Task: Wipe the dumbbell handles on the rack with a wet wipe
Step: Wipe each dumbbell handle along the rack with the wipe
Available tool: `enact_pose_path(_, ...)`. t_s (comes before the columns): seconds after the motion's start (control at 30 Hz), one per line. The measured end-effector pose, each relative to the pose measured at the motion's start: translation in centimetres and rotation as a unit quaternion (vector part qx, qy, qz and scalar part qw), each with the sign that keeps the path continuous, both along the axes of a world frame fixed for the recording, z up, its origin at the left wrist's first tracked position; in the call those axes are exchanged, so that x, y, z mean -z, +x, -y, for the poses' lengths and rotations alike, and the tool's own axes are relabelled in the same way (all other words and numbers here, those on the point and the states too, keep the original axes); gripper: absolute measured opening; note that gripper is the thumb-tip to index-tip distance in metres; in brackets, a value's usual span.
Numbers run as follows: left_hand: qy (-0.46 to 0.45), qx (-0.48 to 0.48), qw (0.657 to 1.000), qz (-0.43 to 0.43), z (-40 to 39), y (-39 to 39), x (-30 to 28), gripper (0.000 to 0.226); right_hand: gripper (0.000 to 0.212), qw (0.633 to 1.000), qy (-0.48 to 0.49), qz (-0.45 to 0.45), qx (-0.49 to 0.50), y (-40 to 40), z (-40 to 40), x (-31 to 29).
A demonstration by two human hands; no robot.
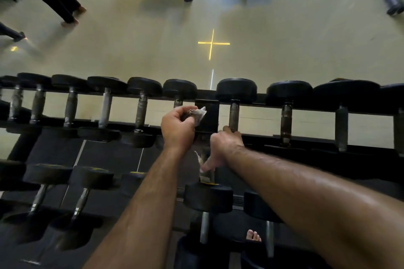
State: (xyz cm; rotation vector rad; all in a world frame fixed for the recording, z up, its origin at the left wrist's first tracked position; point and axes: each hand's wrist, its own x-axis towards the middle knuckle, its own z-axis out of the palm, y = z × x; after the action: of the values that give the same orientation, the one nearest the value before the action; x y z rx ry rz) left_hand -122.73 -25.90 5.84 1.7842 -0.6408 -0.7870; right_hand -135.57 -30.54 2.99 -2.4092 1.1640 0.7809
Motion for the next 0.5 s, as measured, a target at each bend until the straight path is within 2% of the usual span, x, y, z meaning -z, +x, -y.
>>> enact_pose_path(0.07, -0.020, 0.017, 1.000, 0.014, -0.4, 0.4, -0.1, 0.019, 0.061, 0.999, -0.043, -0.020, -0.016, 0.6, -0.6, 0.6)
enact_pose_path(0.13, -0.028, 0.041, 0.998, 0.025, -0.7, 0.7, 0.1, 0.021, 0.031, 0.996, -0.093, 0.007, 0.007, 0.5, -1.2, 1.5)
enact_pose_path(0.2, -0.029, 0.054, 0.997, 0.041, -1.0, 1.0, 0.2, 0.024, 0.016, 0.991, -0.127, 0.042, 0.021, 0.2, -1.5, 2.1)
enact_pose_path(0.33, -0.043, 0.057, 0.997, 0.041, -1.2, 1.5, 0.4, 0.022, 0.030, 0.977, -0.150, 0.149, 0.001, -2.8, -0.8, 4.4)
enact_pose_path(0.43, -0.044, 0.052, 0.997, 0.040, -0.9, 1.1, 0.6, 0.021, 0.053, 0.941, -0.150, 0.302, 0.002, -5.9, -0.2, 6.2)
enact_pose_path(0.5, -0.045, 0.041, 0.997, 0.039, -0.4, 0.5, 0.8, 0.020, 0.059, 0.915, -0.159, 0.371, -0.009, -6.5, -0.1, 7.0)
